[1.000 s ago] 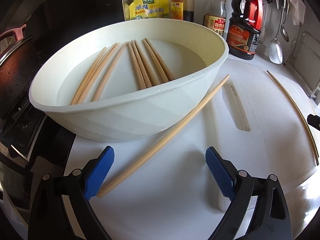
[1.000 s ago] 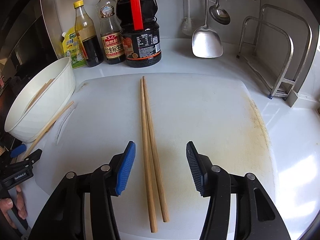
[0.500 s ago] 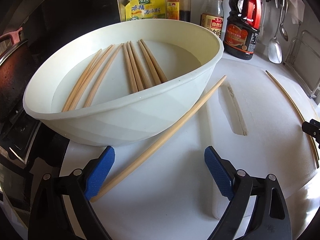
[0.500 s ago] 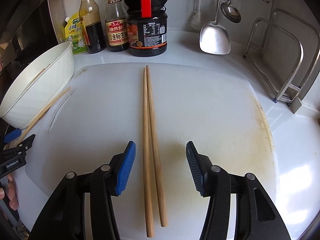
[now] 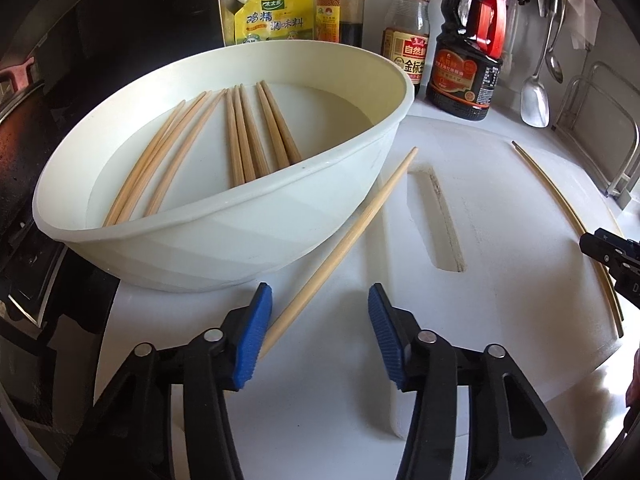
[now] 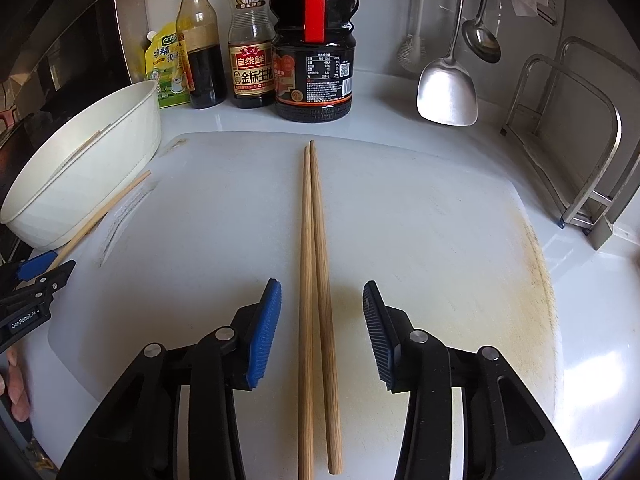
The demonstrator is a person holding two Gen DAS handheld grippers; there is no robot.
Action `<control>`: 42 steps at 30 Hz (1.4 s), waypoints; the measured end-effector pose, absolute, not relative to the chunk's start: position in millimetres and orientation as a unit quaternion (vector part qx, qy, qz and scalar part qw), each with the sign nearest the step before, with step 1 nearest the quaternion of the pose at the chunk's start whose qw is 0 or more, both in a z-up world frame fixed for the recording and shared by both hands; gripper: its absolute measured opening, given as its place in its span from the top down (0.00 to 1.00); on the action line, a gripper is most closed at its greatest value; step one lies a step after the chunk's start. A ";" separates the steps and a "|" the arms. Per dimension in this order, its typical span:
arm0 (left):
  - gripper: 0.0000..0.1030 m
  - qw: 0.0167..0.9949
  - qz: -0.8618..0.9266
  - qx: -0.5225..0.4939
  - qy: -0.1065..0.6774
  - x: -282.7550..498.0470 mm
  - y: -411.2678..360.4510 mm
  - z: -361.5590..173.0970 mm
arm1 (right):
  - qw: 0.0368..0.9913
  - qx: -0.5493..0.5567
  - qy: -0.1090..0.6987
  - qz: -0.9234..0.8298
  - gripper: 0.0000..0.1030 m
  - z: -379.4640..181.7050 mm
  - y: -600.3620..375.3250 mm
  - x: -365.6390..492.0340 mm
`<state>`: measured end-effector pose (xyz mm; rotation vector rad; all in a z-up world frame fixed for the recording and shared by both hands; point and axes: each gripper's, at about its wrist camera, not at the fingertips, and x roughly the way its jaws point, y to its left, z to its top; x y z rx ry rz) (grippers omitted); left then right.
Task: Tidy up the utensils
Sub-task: 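Lower both open grippers around the last pair of chopsticks, then close the left gripper on one chopstick while the right gripper grasps the other, then carry both held chopsticks over the white water basin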
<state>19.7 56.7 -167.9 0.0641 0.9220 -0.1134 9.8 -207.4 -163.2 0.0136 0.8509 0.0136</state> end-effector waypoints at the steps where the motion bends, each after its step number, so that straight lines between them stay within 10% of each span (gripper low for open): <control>1: 0.67 0.893 -0.059 0.034 0.444 19.8 54.4 -167.2 | 0.911 0.004 0.412 0.009 0.71 -162.8 -206.2 10.7; 7: 0.91 0.890 -0.088 0.054 0.445 17.4 38.9 -165.6 | 0.910 -0.014 0.415 0.020 0.88 -160.8 -199.1 14.9; 42: 0.93 0.904 -0.131 -0.020 0.407 -0.6 26.7 -78.0 | 0.926 0.056 0.370 0.043 0.88 -100.3 -206.2 -8.7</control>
